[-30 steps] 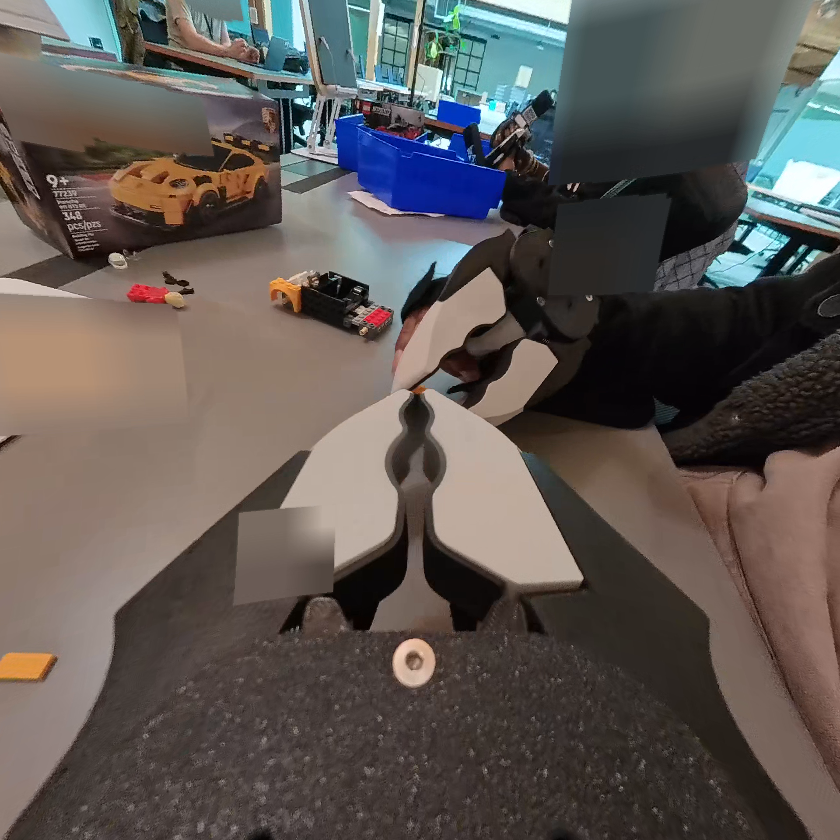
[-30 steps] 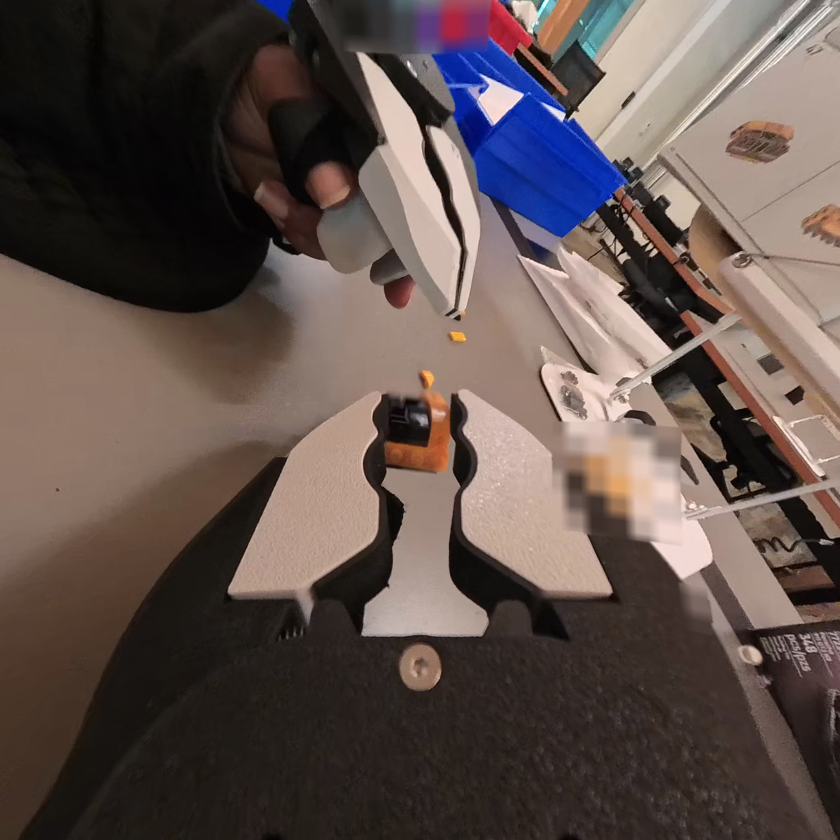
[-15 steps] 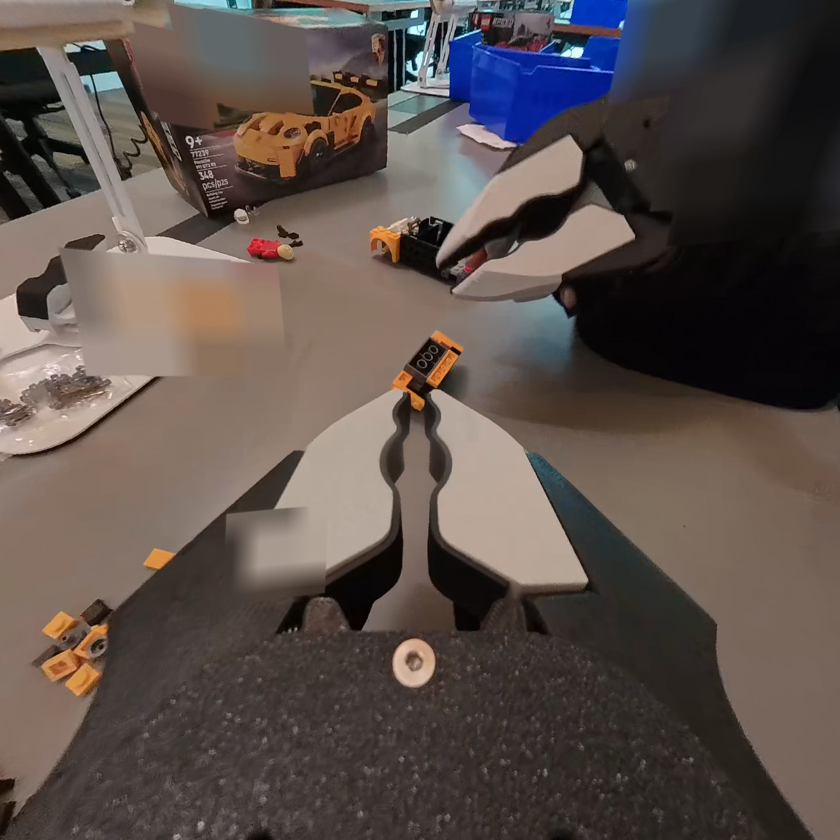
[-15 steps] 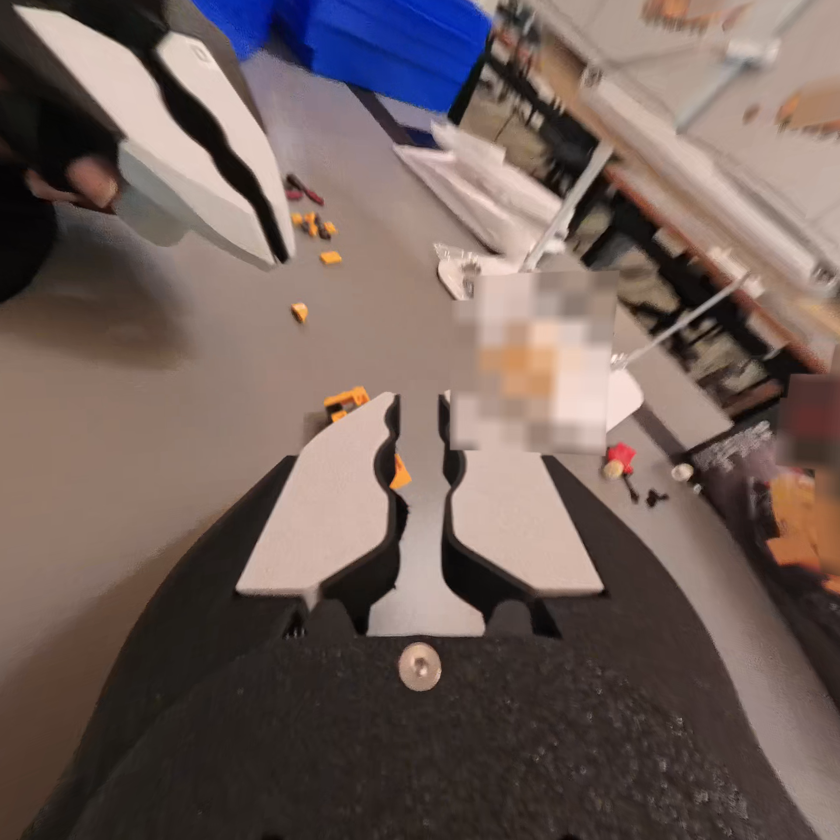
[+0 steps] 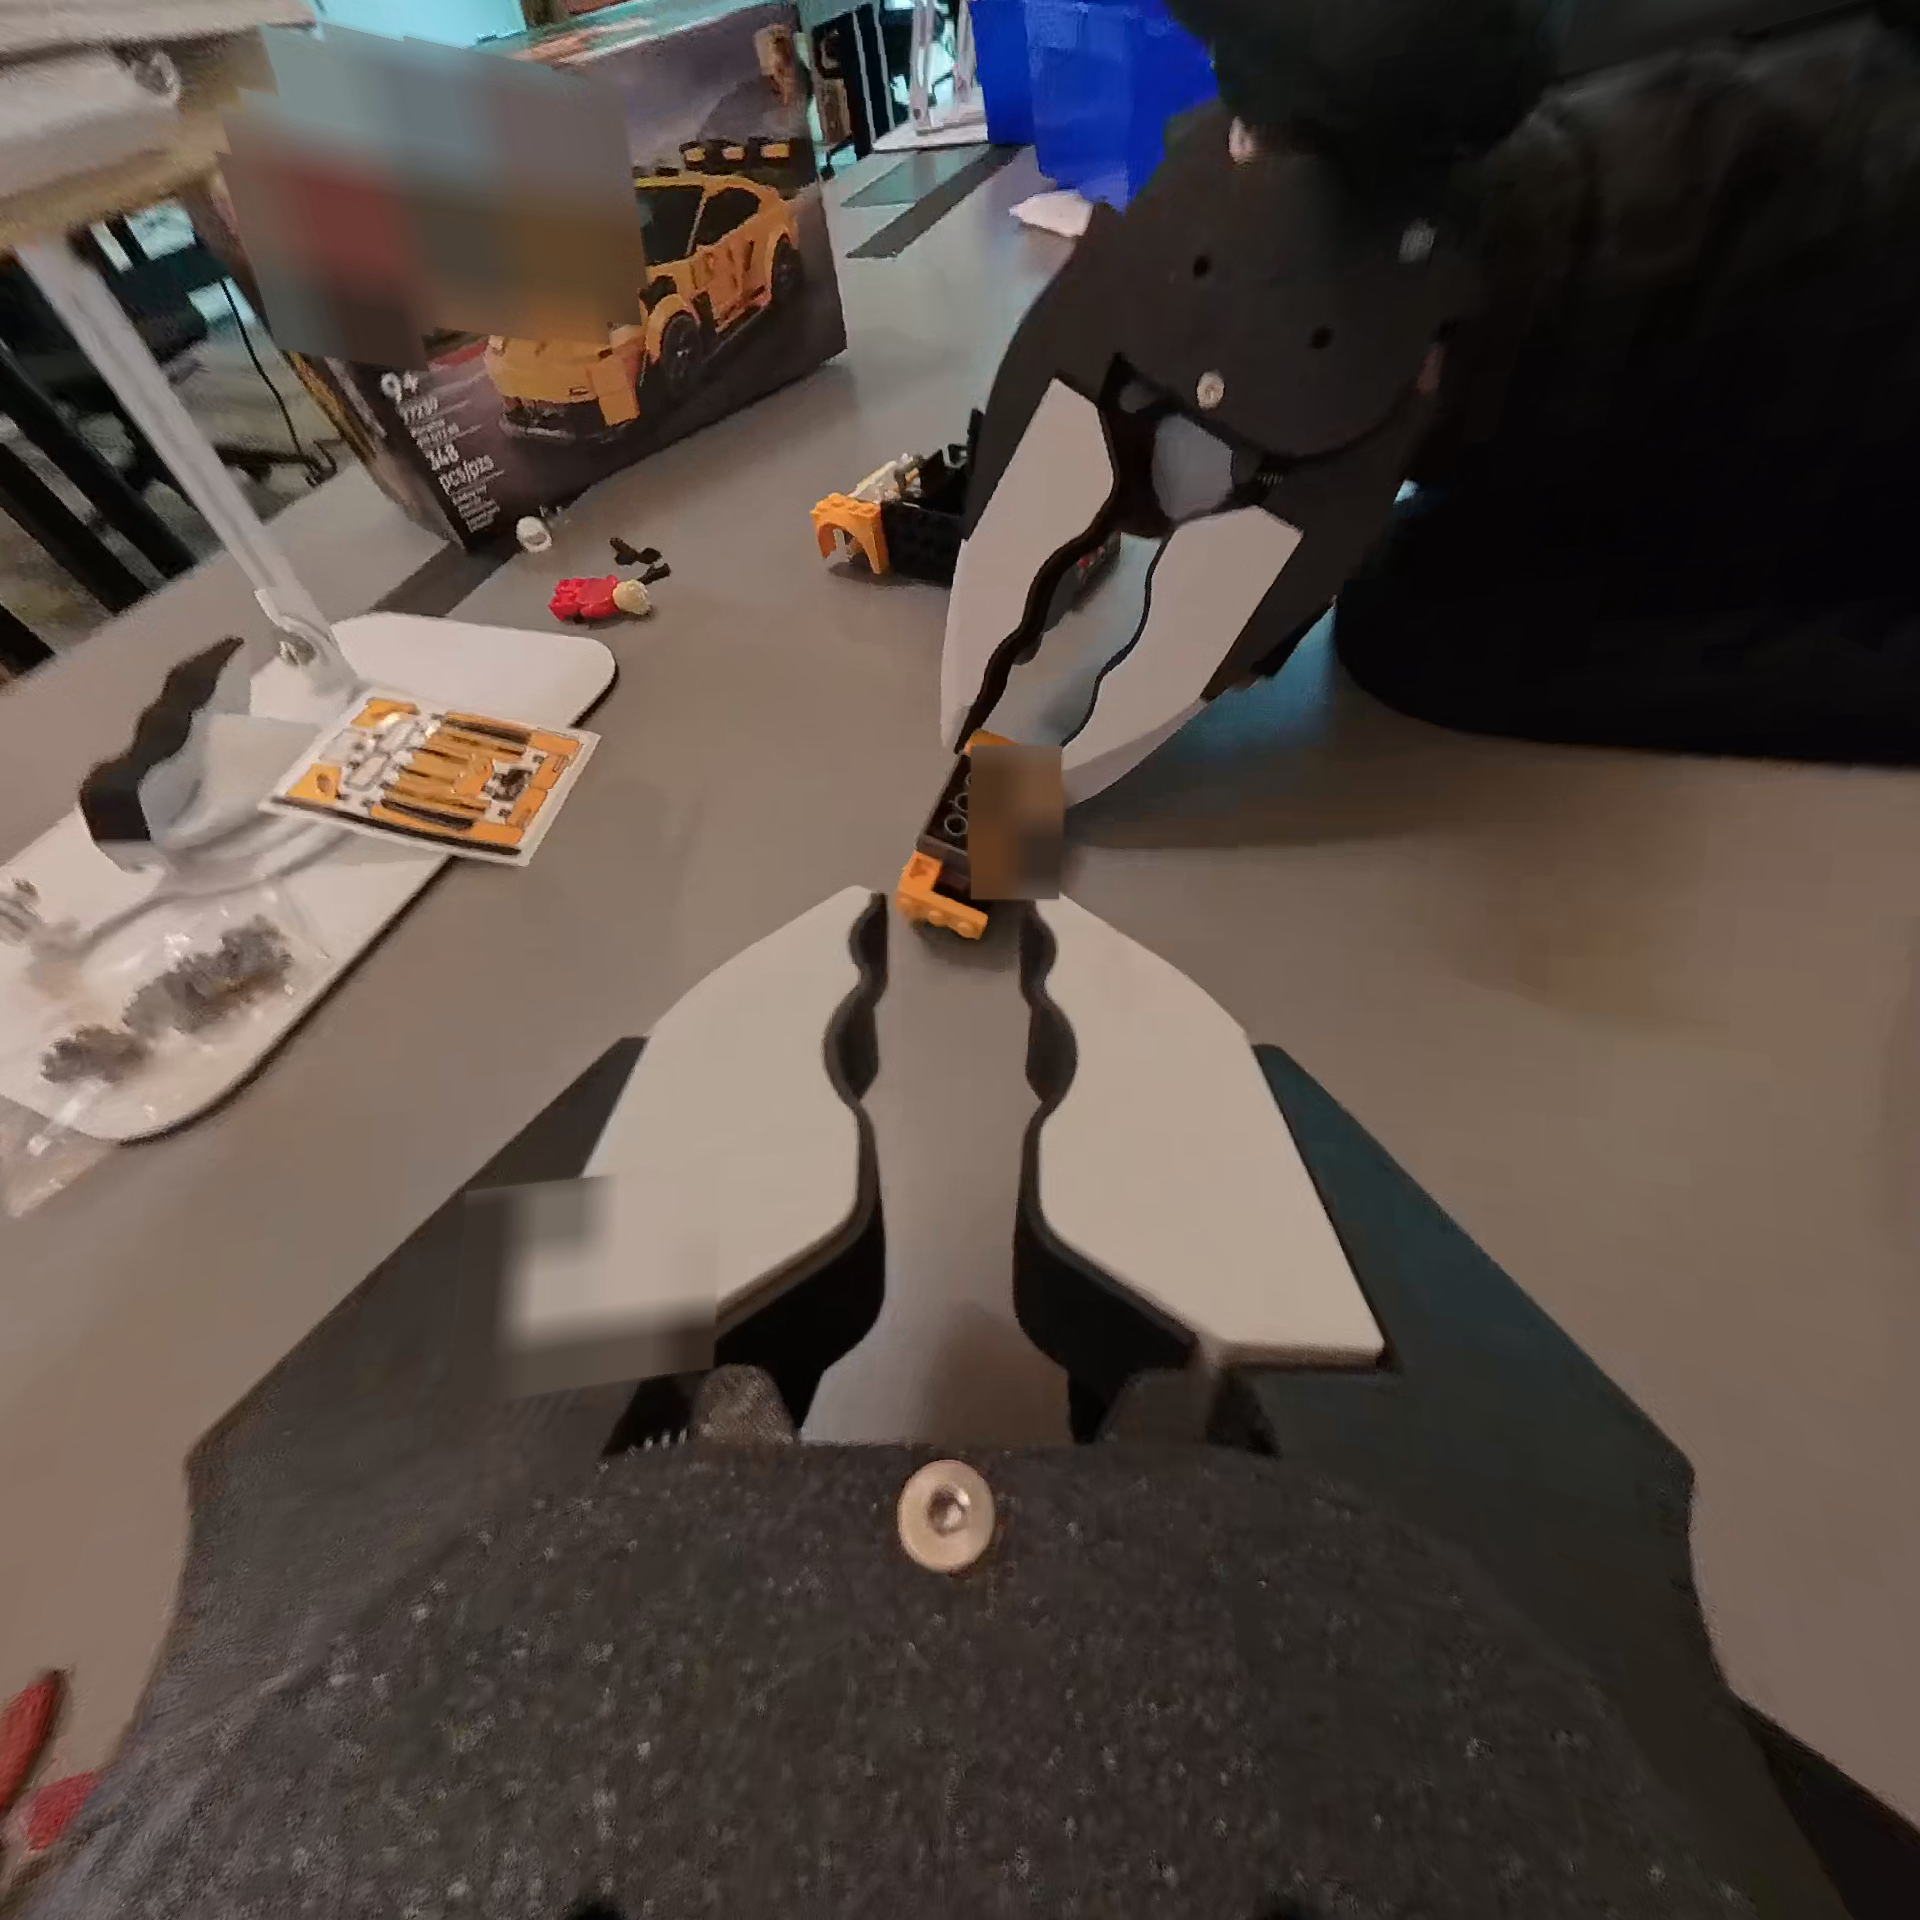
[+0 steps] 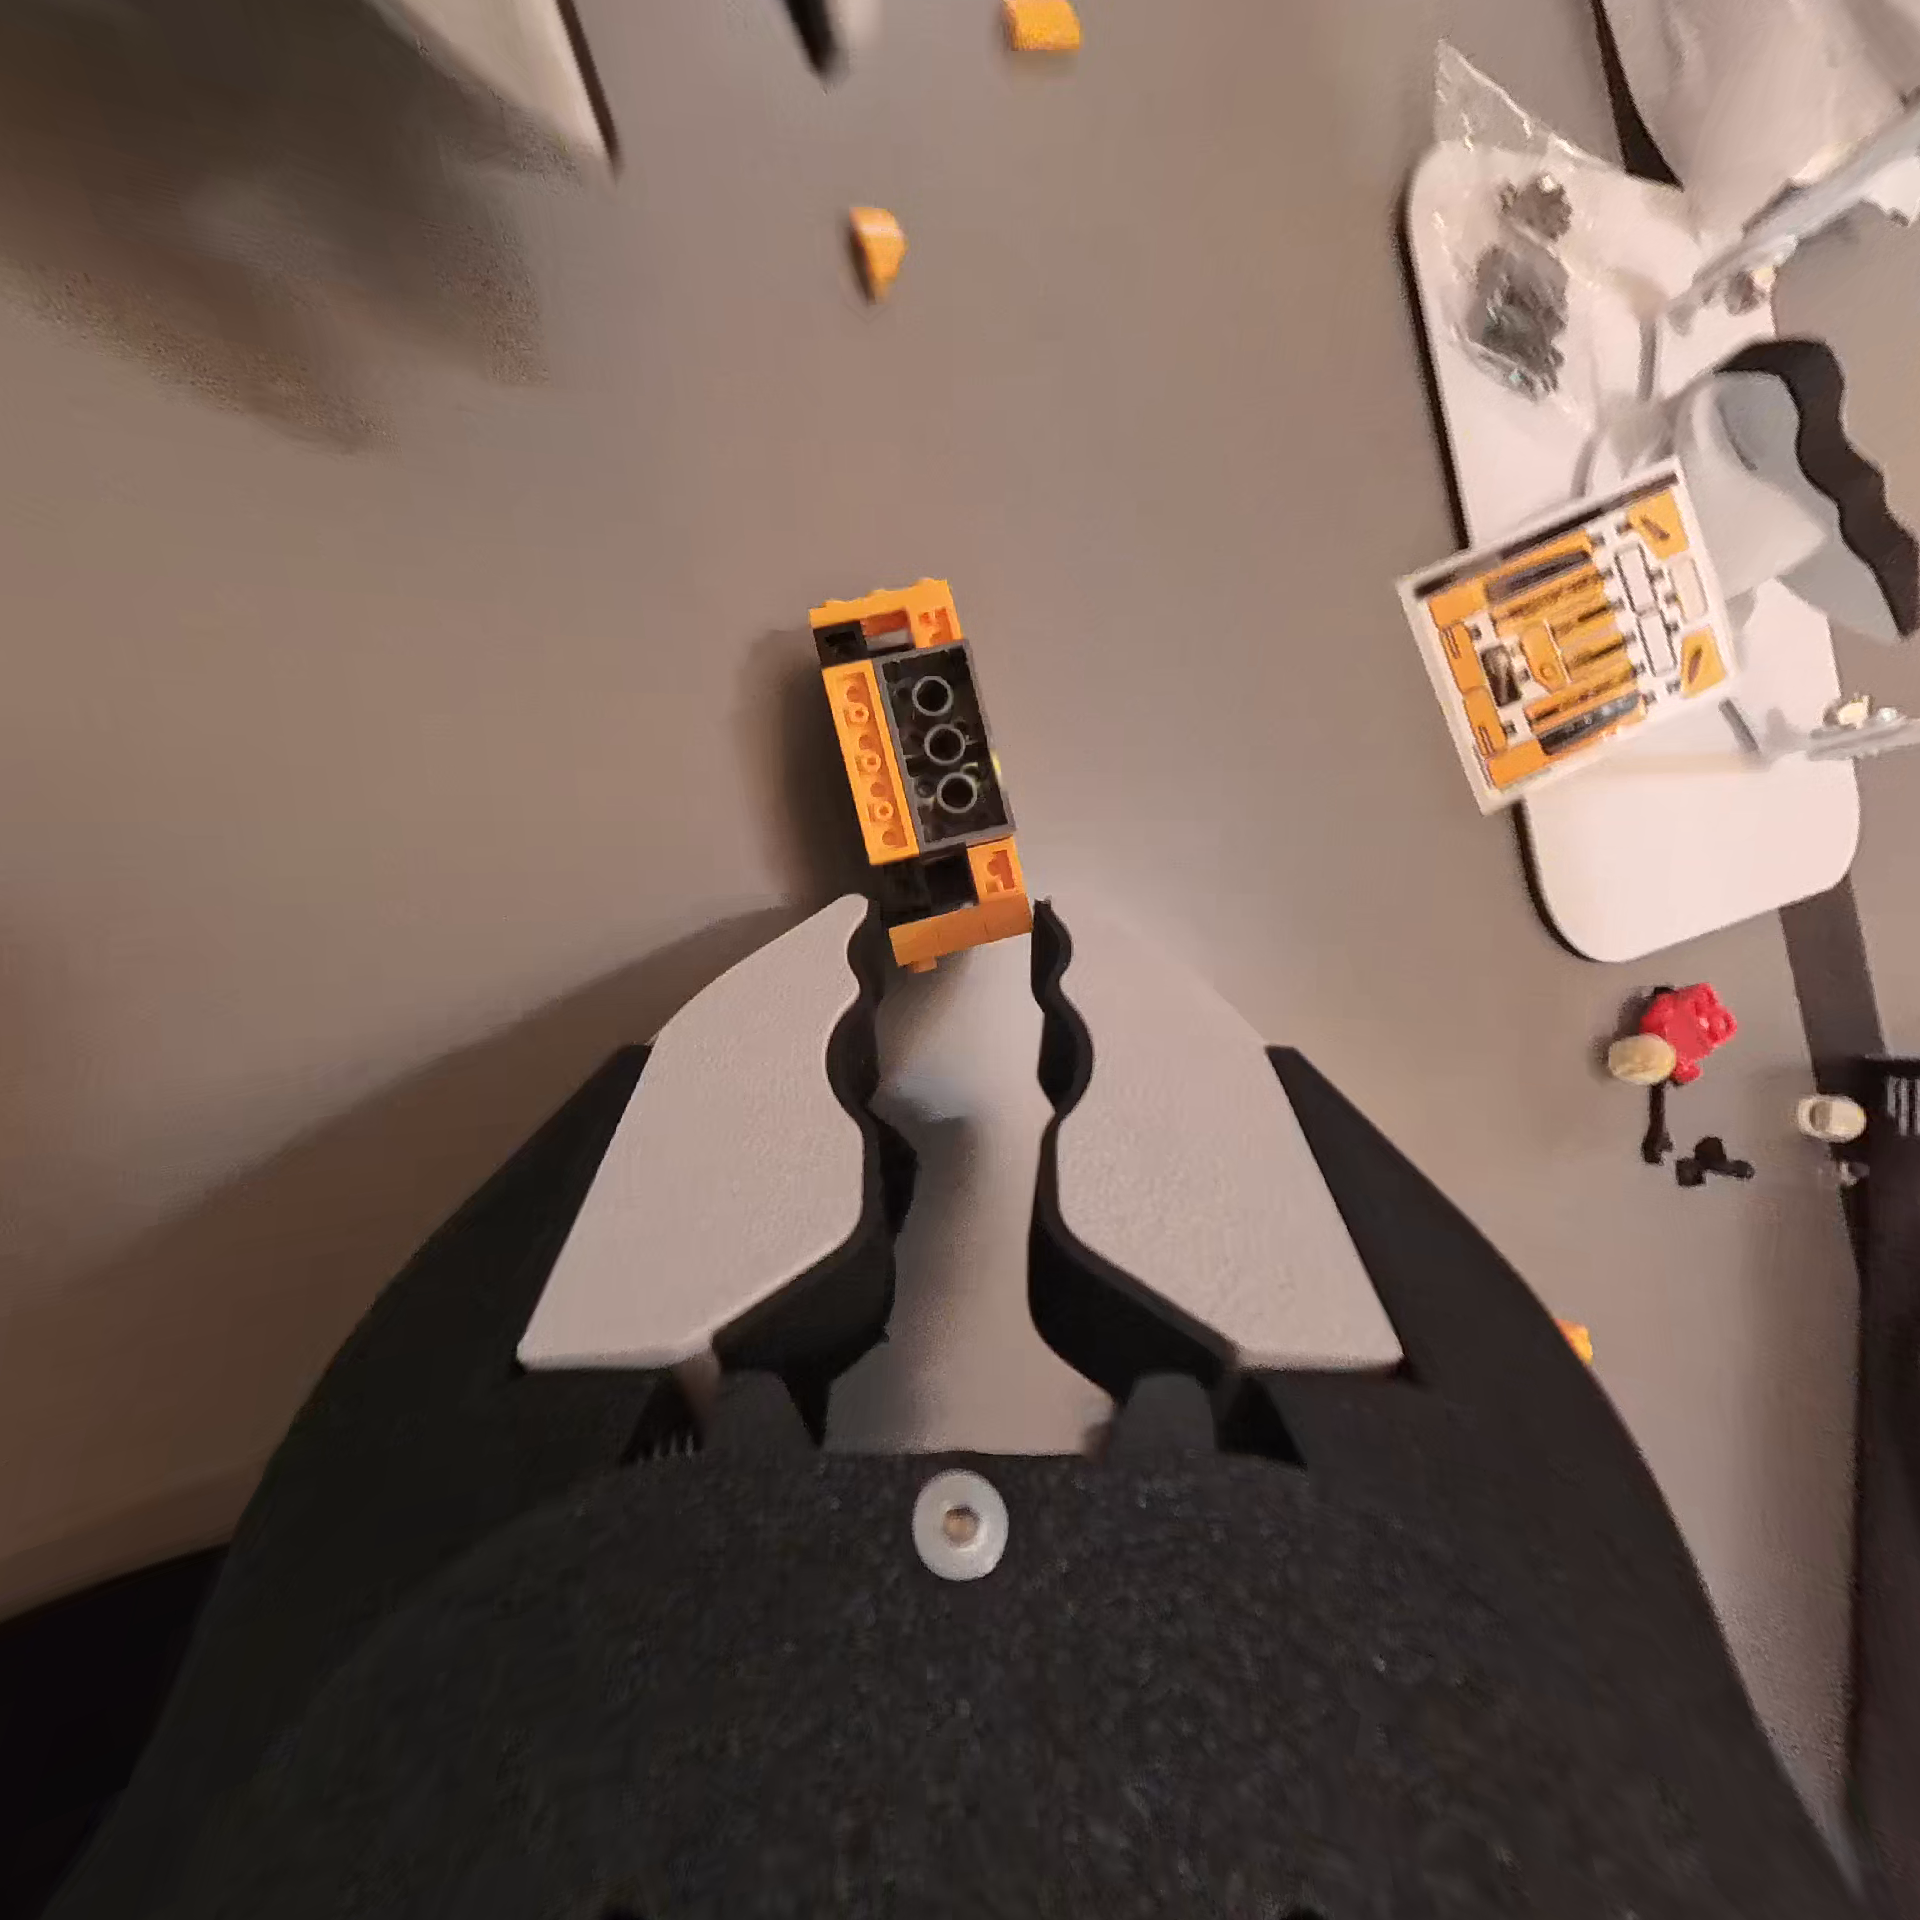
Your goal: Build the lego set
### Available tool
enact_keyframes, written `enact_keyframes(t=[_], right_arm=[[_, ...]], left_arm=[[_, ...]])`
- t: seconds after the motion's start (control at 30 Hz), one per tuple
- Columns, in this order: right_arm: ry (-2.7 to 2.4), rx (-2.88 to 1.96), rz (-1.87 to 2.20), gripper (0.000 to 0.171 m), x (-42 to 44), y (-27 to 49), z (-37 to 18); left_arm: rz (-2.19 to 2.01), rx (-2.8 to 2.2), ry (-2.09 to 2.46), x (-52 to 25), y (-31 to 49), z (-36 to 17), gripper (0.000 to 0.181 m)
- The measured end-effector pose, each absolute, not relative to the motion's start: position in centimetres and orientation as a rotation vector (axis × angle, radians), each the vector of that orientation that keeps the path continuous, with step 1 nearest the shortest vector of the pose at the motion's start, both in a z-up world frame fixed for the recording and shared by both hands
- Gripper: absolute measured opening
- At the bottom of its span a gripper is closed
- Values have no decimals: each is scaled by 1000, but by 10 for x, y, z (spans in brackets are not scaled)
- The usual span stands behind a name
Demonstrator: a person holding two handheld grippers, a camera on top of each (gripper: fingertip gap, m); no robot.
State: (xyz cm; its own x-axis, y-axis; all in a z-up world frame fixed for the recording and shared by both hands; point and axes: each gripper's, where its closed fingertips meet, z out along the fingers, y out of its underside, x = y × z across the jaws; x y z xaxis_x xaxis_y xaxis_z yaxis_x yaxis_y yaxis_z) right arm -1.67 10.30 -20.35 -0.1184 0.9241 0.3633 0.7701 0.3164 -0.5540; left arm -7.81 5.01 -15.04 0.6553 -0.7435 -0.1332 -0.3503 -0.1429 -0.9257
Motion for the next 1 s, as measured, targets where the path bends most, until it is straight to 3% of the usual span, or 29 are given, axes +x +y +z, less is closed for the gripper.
enact_keyframes(t=[0.2, 0.3, 0.43, 0.5, 0.63, 0.73, 1.0], right_arm=[[-2119, -1325, 164, 26, -30, 58, -179], [-2116, -1249, 339, 26, -42, 37, -164], [-1839, -1108, 826, 26, -53, 20, -119], [-1684, -1091, 1016, 35, -52, 19, -98], [-1580, -1061, 1081, 37, -57, 16, -90], [-1564, -1024, 1149, 27, -57, 7, -83], [-1606, -1055, 1010, 26, -55, 16, -92]], left_arm=[[-103, -1725, 1255, -46, 47, -178, 46], [-2, -1747, 1301, -50, 47, -187, 34], [-386, -1635, 1101, -44, 37, -153, 29], [-596, -1524, 984, -42, 30, -125, 29], [-742, -1428, 918, -41, 24, -106, 29], [-791, -1378, 909, -39, 18, -99, 29], [-674, -1488, 922, -43, 26, -110, 32]])
